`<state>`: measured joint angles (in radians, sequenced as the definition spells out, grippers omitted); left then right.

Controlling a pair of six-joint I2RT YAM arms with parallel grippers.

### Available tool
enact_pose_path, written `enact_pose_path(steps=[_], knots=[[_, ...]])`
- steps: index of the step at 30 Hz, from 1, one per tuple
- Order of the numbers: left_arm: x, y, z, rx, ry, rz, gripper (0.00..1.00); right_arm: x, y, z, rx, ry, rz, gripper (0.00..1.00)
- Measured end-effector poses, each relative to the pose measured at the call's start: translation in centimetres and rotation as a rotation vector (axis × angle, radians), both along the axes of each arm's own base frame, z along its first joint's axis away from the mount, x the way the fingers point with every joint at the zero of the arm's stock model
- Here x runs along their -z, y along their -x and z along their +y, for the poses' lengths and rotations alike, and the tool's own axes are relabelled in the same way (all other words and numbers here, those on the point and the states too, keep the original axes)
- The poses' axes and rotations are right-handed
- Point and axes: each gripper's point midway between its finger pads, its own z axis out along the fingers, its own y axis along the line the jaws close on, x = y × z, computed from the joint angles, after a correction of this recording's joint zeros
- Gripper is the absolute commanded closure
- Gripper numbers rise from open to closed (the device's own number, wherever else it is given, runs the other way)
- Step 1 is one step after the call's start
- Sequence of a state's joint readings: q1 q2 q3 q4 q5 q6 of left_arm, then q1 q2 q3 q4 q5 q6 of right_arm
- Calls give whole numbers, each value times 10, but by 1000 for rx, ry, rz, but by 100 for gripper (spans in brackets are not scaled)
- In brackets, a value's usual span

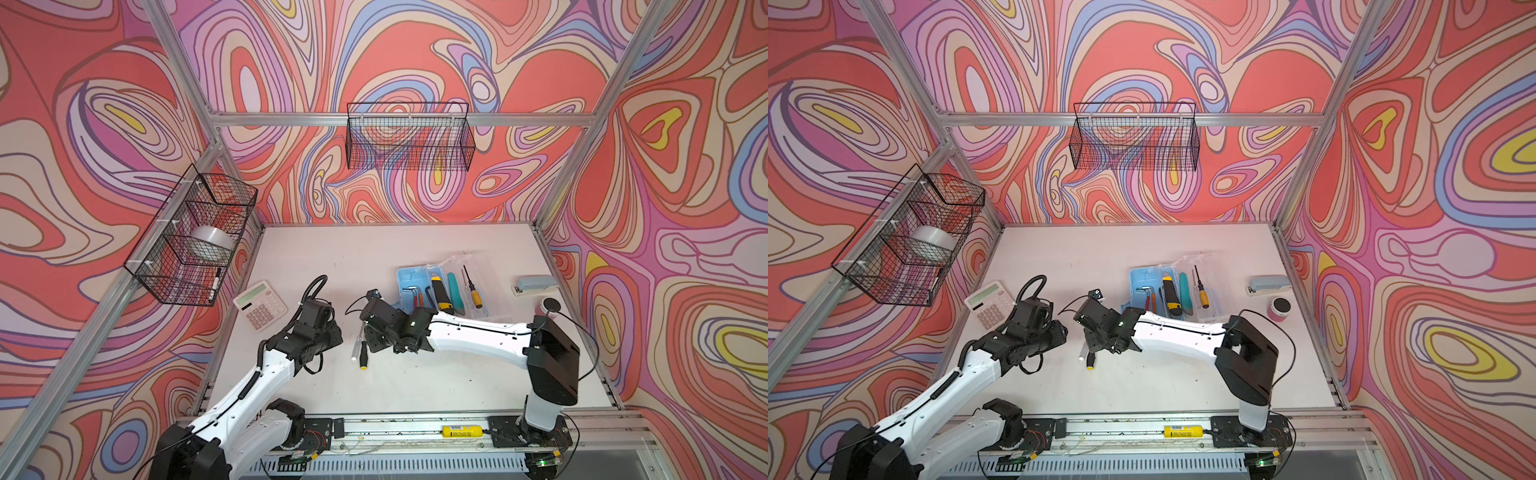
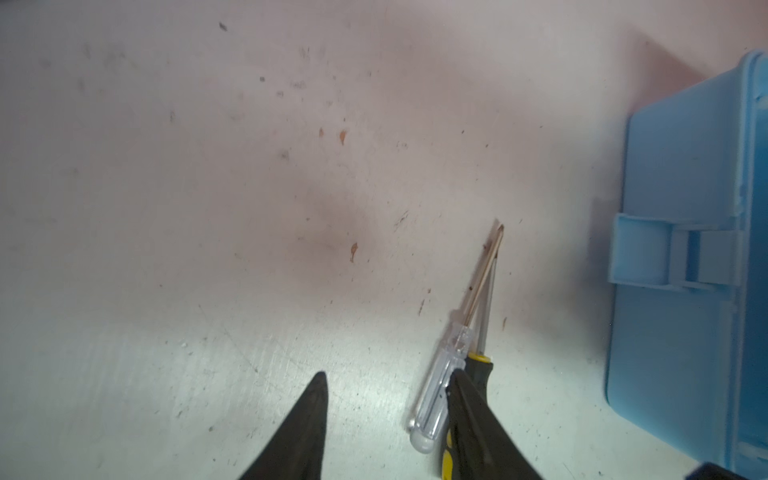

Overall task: Pack the tool kit
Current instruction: 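Release and withdraw the left gripper while the right reaches for the black-yellow screwdriver, then grasp the black-yellow-handled screwdriver with the right gripper and lift it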

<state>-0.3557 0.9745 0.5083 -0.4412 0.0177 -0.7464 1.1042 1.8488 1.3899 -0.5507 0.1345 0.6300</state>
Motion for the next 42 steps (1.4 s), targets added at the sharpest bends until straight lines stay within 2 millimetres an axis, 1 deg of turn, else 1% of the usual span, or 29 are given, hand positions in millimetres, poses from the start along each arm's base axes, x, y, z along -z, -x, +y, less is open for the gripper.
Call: enact_pose_path(steps=[2,4,7,11,21,23,27,34,42], knots=[[15,8,0,-2,13,33,54,13,2,4,-16,22,33,62],[20,12,-1,-2,24,47,54,22,4,8,-34,43,62,61],[13,5,-3,-4,41,8,54,32,7,13,-61,55,94,60],[6,0,-4,-3,54,-28,54,42,15,13,-93,77,134,60],[3,-3,-6,0,66,-43,54,61,25,19,-148,98,204,60],[3,-3,-7,1,67,-43,55,64,27,19,-152,103,214,60],[2,-4,-8,0,77,-46,55,64,28,21,-160,98,221,60],[3,-4,-9,-1,83,-42,55,70,28,30,-175,84,239,60],[2,-5,-10,0,88,-47,55,74,28,34,-177,80,243,61]])
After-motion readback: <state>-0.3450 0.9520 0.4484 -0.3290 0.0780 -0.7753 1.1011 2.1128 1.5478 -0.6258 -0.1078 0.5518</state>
